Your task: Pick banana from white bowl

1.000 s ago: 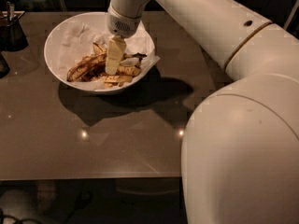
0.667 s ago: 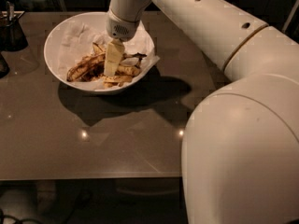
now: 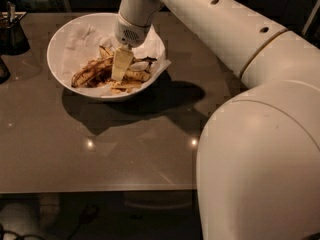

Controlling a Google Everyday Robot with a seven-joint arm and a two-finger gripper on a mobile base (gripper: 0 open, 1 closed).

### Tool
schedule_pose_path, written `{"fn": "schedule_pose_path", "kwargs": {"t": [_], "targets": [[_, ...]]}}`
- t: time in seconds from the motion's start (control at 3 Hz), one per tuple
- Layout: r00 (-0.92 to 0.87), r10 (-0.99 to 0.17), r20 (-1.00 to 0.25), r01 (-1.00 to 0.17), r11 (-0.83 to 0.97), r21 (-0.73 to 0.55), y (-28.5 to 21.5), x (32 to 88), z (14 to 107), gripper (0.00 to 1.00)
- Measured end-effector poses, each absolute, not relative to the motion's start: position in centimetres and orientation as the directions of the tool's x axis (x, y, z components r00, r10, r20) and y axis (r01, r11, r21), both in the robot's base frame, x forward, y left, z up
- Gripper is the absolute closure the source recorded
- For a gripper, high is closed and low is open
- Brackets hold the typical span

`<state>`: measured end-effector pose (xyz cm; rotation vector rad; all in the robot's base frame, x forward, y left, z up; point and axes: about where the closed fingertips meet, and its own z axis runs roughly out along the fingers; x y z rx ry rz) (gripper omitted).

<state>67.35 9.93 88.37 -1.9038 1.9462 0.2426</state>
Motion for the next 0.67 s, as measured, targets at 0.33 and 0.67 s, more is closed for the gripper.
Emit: {"fn": "schedule_pose_path", "kwargs": {"t": [0.33, 0.67], "targets": [[0.013, -0.916, -0.401, -0.986, 0.054, -0.155, 9.93, 67.35, 88.37, 0.59], [0.013, -0.916, -0.401, -0.986, 0.054, -0.155, 9.93, 67.35, 88.37, 0.8]]}}
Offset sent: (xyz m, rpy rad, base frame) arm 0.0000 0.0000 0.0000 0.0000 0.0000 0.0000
